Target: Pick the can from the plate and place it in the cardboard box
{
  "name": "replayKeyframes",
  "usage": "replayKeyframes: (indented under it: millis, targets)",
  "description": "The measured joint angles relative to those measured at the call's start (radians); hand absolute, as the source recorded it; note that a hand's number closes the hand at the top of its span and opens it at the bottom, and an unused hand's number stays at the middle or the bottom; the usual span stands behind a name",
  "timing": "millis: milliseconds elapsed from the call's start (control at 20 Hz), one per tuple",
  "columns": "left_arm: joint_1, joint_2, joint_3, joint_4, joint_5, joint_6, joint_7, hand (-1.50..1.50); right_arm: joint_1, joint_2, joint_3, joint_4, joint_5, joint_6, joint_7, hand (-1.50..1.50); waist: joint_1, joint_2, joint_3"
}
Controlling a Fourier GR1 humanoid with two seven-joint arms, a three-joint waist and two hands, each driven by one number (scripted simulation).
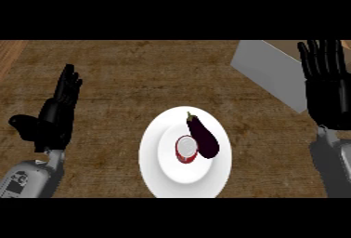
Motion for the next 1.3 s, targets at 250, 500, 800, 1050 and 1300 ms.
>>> replayKeyframes:
  millis: [250, 500, 800, 1050, 1300]
  targets:
    - [-0.014, 0.073, -0.019, 0.009, -0.029, -0.111, -0.035, 0.0, 0.008, -0.058, 0.042, -0.174, 0.115, -0.118, 0.145, -1.5, -0.019, -0.022, 0.0]
    - [-0.002, 0.131, -0.06, 0.006, -0.05, -0.216, -0.081, 0.0, 0.06, -0.228, 0.115, -0.279, 0.319, -0.155, 0.331, -1.5, -0.047, -0.031, -0.004]
    - [0.006, 0.148, -0.071, 0.012, -0.049, -0.296, -0.124, 0.0, 0.165, -0.315, 0.26, -0.466, 0.571, -0.17, 0.431, -1.5, -0.025, -0.024, 0.0]
    - [-0.009, 0.137, -0.073, 0.026, -0.06, -0.328, -0.138, 0.0, 0.131, -0.377, 0.371, -0.568, 0.726, -0.076, 0.576, -1.5, -0.007, -0.021, 0.001]
    - [-0.036, 0.128, -0.069, 0.037, -0.061, -0.347, -0.132, 0.0, 0.052, -0.426, 0.496, -0.627, 0.795, 0.107, 0.795, -1.5, 0.006, -0.02, 0.0]
